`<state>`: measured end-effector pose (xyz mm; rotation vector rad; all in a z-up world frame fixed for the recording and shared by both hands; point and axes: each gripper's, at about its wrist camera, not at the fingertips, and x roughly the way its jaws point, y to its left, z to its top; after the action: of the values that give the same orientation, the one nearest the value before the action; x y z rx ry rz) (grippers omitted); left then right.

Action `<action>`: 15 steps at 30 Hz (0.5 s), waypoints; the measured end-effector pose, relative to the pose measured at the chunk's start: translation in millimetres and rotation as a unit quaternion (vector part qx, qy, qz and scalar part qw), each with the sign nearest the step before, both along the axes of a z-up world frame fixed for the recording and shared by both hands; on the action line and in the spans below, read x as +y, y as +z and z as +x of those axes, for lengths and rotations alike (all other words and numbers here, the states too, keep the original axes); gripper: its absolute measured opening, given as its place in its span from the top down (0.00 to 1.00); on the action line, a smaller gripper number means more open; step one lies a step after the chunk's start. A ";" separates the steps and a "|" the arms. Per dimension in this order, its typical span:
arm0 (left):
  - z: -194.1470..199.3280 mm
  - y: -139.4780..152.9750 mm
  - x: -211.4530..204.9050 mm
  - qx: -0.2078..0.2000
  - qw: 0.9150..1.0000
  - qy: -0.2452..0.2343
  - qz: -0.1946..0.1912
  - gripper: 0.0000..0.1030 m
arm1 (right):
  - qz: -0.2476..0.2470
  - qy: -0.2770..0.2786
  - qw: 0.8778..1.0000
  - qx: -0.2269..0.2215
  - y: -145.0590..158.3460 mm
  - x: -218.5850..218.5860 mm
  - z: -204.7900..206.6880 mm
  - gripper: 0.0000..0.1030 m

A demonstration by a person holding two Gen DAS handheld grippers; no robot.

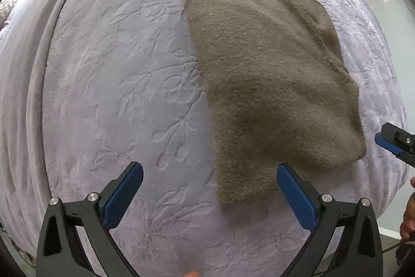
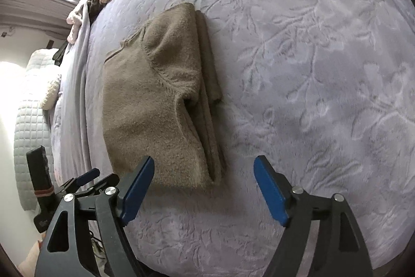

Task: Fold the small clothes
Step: 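Lower the open right tool to the folded edge of the sweater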

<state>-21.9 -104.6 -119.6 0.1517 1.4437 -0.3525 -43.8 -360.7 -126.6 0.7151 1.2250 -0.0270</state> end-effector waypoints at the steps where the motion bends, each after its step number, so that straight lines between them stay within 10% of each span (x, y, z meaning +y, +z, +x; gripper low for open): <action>1: 0.9 -0.8 0.7 -0.001 1.000 0.001 0.003 0.00 | 0.001 0.001 1.000 0.001 -0.2 -0.6 1.1 0.21; 15: 19.4 -4.7 8.6 0.037 0.998 0.026 -0.053 0.00 | 0.015 0.015 1.000 0.019 -12.0 -3.7 18.7 0.21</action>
<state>-2.5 -96.0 -124.3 0.0164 1.4954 -0.3942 -25.1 -364.4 -138.6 0.7248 1.2754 0.0024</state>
